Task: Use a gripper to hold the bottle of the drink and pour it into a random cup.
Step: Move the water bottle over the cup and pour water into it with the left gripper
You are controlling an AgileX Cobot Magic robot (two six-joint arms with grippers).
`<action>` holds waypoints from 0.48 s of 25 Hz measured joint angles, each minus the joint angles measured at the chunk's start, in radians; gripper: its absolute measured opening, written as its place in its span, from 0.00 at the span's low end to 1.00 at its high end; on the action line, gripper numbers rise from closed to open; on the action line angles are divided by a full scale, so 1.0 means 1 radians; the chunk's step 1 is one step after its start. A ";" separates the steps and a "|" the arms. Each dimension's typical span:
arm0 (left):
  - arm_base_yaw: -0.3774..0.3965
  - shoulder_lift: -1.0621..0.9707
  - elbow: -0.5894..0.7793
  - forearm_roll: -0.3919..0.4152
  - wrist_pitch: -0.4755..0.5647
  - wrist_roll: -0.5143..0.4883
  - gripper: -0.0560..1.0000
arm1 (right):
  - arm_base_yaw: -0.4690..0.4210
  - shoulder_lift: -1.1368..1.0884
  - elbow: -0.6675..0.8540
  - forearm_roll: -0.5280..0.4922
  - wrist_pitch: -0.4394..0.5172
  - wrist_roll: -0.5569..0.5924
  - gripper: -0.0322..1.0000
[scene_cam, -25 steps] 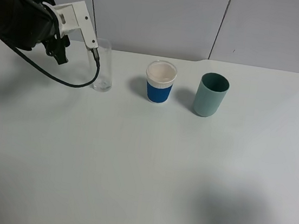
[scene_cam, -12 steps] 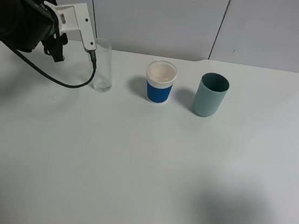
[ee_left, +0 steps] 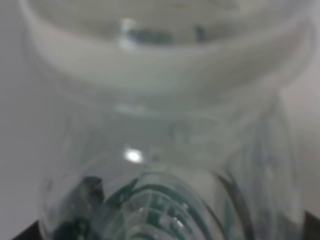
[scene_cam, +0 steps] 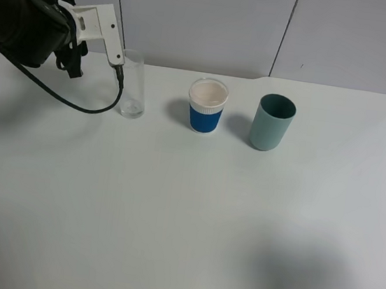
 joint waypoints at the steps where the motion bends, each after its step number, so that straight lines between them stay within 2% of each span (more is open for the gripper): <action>1: 0.000 0.000 0.000 0.001 -0.001 0.002 0.57 | 0.000 0.000 0.000 0.000 0.000 0.000 0.75; 12: 0.000 0.000 0.000 0.026 -0.043 0.041 0.57 | 0.000 0.000 0.000 0.000 0.000 0.000 0.75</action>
